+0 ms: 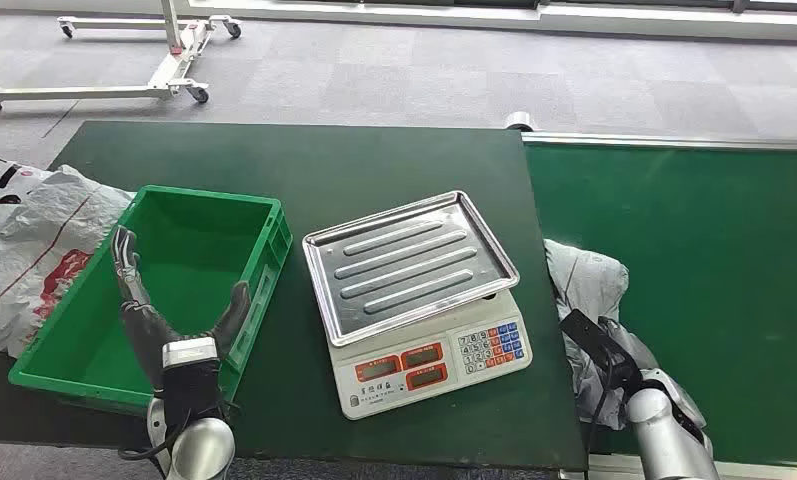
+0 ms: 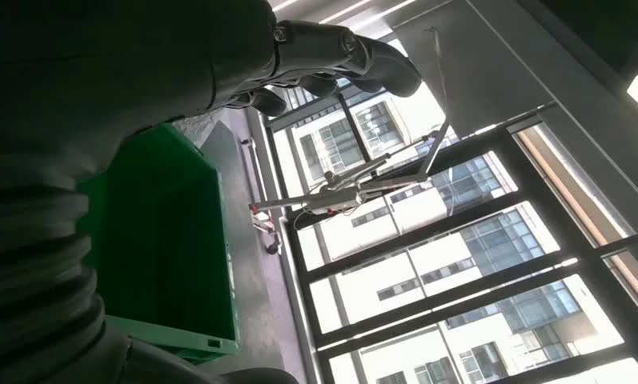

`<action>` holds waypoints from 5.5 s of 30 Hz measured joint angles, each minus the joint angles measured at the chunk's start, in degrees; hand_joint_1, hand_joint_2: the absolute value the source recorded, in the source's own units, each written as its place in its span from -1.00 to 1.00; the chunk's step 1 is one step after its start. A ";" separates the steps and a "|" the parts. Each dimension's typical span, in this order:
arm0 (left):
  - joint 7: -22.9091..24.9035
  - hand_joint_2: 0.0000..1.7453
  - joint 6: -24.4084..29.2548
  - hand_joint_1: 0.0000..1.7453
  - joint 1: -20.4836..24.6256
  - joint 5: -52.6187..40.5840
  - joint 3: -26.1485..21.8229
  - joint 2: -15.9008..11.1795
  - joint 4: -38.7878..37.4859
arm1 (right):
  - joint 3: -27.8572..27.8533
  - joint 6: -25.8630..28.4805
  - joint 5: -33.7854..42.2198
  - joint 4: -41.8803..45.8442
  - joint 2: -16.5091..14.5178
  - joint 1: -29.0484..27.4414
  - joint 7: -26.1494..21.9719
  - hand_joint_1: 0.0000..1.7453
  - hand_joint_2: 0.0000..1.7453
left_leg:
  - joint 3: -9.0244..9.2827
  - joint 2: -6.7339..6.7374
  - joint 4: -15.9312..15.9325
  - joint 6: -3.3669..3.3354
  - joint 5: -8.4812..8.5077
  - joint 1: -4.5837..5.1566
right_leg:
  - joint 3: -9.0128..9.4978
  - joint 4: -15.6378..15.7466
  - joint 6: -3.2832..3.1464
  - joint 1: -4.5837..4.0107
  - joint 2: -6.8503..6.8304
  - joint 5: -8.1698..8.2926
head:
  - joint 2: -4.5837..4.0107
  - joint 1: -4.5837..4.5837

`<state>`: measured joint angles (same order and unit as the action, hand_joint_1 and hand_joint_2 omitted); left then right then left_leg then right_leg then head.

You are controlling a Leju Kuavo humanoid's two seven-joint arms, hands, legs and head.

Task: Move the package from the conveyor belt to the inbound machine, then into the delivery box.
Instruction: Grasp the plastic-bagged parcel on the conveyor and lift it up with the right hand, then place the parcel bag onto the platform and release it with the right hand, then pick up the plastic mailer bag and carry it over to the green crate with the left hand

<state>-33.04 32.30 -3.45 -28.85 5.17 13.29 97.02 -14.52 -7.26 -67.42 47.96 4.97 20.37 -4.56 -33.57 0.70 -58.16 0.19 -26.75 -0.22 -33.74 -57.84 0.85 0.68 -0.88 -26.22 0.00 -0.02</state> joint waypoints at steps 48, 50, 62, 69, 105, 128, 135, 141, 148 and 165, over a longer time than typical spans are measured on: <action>-4.37 1.00 5.06 -1.00 -0.19 6.40 1.83 -1.06 -2.13 | 30.34 29.90 -8.70 52.64 -10.06 -8.10 -9.46 1.00 1.00 | -0.06 0.05 0.02 0.11 0.03 -0.11 | -0.08 -0.01 -0.07 -0.04 0.06 -0.06 | 0.00 -0.01; -4.36 1.00 4.97 -1.00 0.15 6.40 1.91 -1.09 -2.46 | 32.53 29.89 -8.78 52.20 -9.69 -8.00 -9.44 1.00 1.00 | -0.08 0.05 0.01 0.10 0.02 -0.10 | -0.08 -0.01 -0.07 -0.03 0.06 -0.06 | 0.00 -0.01; -4.86 1.00 6.06 -1.00 0.73 7.09 2.02 -1.50 -3.60 | 37.76 33.90 -8.88 48.11 -7.92 -5.33 -6.34 -1.00 1.00 | -0.08 0.04 0.01 0.07 0.01 -0.10 | -0.08 -0.01 -0.07 -0.04 0.06 -0.05 | 0.00 -0.01; -5.06 1.00 6.33 -1.00 0.45 7.19 2.02 -1.55 -3.54 | 39.40 34.89 -10.02 46.55 -7.15 -5.14 -5.68 -1.00 1.00 | -0.09 0.03 0.01 0.07 0.00 -0.10 | -0.09 -0.01 -0.07 -0.03 0.06 -0.06 | 0.00 0.00; -2.17 1.00 5.14 -1.00 0.09 3.73 2.02 -1.55 -3.25 | 41.18 6.87 -10.12 20.82 -6.11 0.68 8.98 -1.00 -1.00 | 0.27 0.22 0.02 0.12 -0.06 -0.10 | 0.15 0.00 -0.12 -0.04 0.14 -0.03 | 0.00 -0.01; -1.62 1.00 4.41 -1.00 -0.06 2.42 2.09 -1.55 -3.92 | 37.70 18.06 -0.80 29.01 -6.37 -2.64 6.27 -1.00 -1.00 | 0.16 0.25 0.02 0.27 -0.01 -0.13 | 0.02 -0.01 -0.34 -0.16 0.22 0.01 | -0.01 -0.01; -1.81 1.00 4.48 -1.00 0.04 2.43 2.09 -1.55 -4.47 | 35.99 18.16 -0.81 32.40 -6.73 -3.17 5.75 -1.00 -1.00 | 0.13 0.25 0.02 0.24 -0.03 -0.13 | 0.00 -0.01 -0.28 -0.11 0.21 -0.03 | 0.00 -0.01; -1.83 1.00 4.50 -1.00 0.04 2.43 2.09 -1.55 -4.53 | 35.73 18.43 -0.83 32.73 -6.76 -3.41 5.74 -1.00 -1.00 | 0.13 0.25 0.02 0.24 -0.03 -0.13 | 0.00 -0.01 -0.28 -0.11 0.21 -0.03 | 0.00 -0.01; 0.96 1.00 -0.61 -1.00 0.71 0.25 2.22 -1.67 -5.27 | 35.13 24.08 -2.22 34.24 -7.10 -3.89 5.15 -1.00 1.00 | 0.12 0.24 0.01 0.24 -0.03 -0.12 | -0.04 0.00 -0.27 -0.11 0.20 -0.03 | 0.00 0.00; 7.79 1.00 -20.68 -1.00 20.44 -24.66 11.18 -1.34 -38.46 | 34.33 25.79 -1.22 37.84 -10.69 -4.09 0.85 -1.00 1.00 | 0.03 0.16 0.00 0.19 0.05 -0.12 | -0.06 0.00 -0.23 -0.05 0.14 0.09 | -0.01 -0.01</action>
<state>-25.25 11.62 16.99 -53.51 16.35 11.95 58.56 19.80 18.54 -68.64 85.79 -5.72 16.28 -3.70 -33.53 0.87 -58.16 0.38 -26.70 -0.33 -33.80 -57.85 0.62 0.63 -0.74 -26.12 -0.01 -0.03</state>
